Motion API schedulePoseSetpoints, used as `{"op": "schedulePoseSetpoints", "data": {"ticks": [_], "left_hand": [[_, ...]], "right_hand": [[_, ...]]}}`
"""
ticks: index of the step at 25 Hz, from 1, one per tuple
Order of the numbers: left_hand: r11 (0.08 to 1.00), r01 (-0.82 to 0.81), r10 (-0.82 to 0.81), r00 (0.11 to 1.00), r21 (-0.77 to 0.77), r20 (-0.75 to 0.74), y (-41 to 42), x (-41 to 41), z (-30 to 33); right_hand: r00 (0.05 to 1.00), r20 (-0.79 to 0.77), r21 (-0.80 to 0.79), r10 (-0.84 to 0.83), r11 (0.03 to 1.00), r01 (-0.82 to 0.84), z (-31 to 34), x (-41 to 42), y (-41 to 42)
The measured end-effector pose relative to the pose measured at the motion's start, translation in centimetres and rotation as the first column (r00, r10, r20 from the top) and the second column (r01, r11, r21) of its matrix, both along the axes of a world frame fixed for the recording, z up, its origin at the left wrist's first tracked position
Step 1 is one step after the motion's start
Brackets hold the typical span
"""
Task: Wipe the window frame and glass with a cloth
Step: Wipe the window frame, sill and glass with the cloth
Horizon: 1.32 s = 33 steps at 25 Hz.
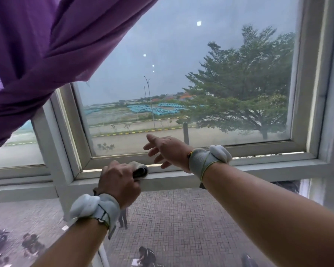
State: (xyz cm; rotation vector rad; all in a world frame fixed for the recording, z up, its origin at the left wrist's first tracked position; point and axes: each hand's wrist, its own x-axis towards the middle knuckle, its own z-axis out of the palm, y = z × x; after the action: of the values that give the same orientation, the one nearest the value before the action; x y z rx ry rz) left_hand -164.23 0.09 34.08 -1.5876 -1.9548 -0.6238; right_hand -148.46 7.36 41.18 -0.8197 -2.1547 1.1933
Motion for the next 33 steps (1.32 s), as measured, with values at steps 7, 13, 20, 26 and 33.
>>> {"op": "schedulePoseSetpoints", "data": {"ticks": [7,13,20,26,33], "left_hand": [[0.990,0.135,-0.135,0.991,0.028,0.012,3.5,9.9,-0.2],[0.984,0.169,-0.172,0.984,0.059,0.052,5.6,16.9,-0.3],[0.955,0.295,-0.297,0.952,0.044,0.077,8.5,26.6,0.0],[0.933,0.357,-0.356,0.934,-0.041,0.032,12.1,35.3,-0.2],[0.896,0.438,-0.429,0.896,-0.075,0.113,15.1,40.1,0.0]], "right_hand": [[0.999,0.027,-0.029,-0.045,0.999,0.046,0.3,9.2,2.7],[0.983,0.053,0.012,-0.177,0.984,0.177,0.9,18.6,5.8],[0.924,0.106,0.235,-0.368,0.912,0.336,0.8,25.8,7.9],[0.877,0.103,0.359,-0.470,0.840,0.407,1.4,31.6,7.5],[0.900,-0.010,0.306,-0.436,0.856,0.418,1.4,33.7,7.1]]}}
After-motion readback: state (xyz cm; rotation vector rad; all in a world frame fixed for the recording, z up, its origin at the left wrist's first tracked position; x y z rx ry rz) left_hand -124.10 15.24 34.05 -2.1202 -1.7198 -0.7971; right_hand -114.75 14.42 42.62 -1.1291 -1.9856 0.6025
